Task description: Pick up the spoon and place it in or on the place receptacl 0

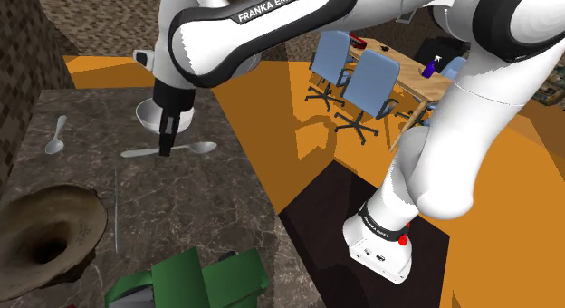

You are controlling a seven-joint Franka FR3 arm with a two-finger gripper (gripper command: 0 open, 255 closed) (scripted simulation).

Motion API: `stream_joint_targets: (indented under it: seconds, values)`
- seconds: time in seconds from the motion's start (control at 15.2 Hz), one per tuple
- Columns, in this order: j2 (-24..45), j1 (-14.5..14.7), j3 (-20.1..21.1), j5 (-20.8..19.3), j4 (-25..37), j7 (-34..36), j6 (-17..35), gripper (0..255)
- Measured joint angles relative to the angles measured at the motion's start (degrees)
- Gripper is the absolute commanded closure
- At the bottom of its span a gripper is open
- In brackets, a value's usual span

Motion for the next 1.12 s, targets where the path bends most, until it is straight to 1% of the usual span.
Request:
stream_joint_targets:
  seconds: [0.79,0.92,1.12]
  values:
    - [-3.7,-0.2,-0.2,-1.0,4.7,1.9,-8.2,255]
    - [-2.5,0.5,0.3,-1.6,6.7,3.6,-8.8,255]
    - [0.7,2.3,1.7,-3.0,10.7,7.4,-9.0,255]
